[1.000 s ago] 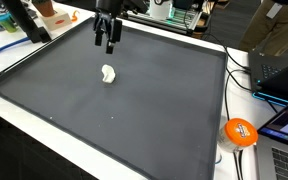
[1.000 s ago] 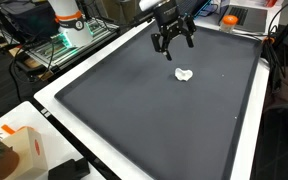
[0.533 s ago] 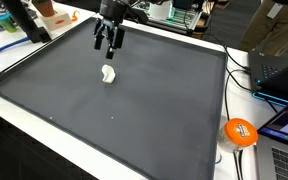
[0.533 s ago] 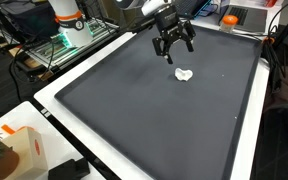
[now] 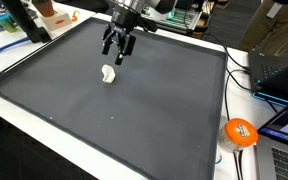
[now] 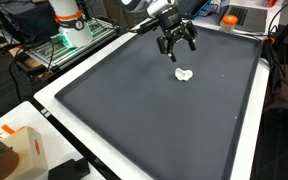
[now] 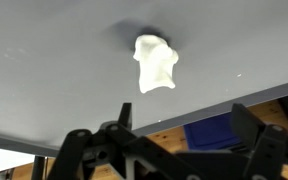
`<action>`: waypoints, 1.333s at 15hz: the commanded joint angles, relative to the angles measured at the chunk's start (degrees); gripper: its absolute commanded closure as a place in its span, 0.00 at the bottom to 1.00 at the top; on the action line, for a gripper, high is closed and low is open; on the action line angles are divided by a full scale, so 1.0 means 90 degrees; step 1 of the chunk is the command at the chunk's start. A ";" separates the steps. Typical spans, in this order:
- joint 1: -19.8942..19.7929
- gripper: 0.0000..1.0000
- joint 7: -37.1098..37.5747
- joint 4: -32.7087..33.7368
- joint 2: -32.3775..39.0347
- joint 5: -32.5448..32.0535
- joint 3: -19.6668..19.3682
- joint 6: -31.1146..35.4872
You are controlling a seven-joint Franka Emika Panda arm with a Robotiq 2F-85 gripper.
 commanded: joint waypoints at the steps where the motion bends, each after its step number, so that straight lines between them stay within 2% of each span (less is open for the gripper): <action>1: -0.0003 0.00 0.0000 -0.0009 -0.0007 0.0000 0.0033 0.0000; 4: 0.0053 0.00 0.0014 0.0000 0.0050 0.0049 -0.0002 -0.0001; 9: 0.0723 0.00 0.0091 -0.0092 0.0523 0.0507 -0.0561 0.0179; 16: 0.1324 0.00 0.0227 -0.0225 0.1087 0.1336 -0.0898 0.0547; 18: 0.1377 0.00 0.0251 -0.0193 0.1260 0.1532 -0.0921 0.0517; 19: 0.1138 0.00 -0.0486 -0.0123 0.1183 0.2343 -0.0530 0.0559; 20: 0.1318 0.00 0.0185 -0.0153 0.1326 0.1892 -0.0806 0.0568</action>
